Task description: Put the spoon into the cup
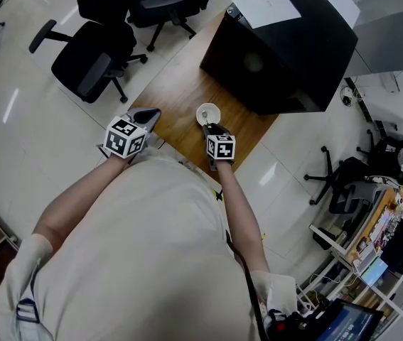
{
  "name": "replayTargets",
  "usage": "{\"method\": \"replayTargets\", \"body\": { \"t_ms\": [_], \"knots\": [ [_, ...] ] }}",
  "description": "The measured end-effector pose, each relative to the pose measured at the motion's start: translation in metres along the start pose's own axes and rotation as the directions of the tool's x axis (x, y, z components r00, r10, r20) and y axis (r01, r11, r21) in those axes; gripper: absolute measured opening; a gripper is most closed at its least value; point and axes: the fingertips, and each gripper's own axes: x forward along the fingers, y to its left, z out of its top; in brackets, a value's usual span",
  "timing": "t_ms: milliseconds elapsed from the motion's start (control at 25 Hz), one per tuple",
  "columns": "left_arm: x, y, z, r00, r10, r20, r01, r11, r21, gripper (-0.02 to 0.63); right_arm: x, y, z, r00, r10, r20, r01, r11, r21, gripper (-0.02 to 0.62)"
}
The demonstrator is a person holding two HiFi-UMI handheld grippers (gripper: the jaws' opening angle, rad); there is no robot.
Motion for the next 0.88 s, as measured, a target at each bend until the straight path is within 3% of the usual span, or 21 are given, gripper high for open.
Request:
{"method": "replayTargets", "body": {
  "t_ms": [360, 880],
  "knots": [
    [0.003, -0.004, -0.003, 1.000, -0.011, -0.008, 0.011, 1.000, -0.004, 0.000, 0.002, -0.005, -0.016, 0.997, -0.052, -0.050, 0.053, 0.998, 0.020, 0.129],
    [0.011, -0.005, -0.008, 0.999, -0.022, -0.028, 0.021, 1.000, -0.004, 0.000, -0.004, -0.007, -0.019, 0.999, -0.044, 0.005, 0.043, 0.999, 0.033, 0.132]
  ]
}}
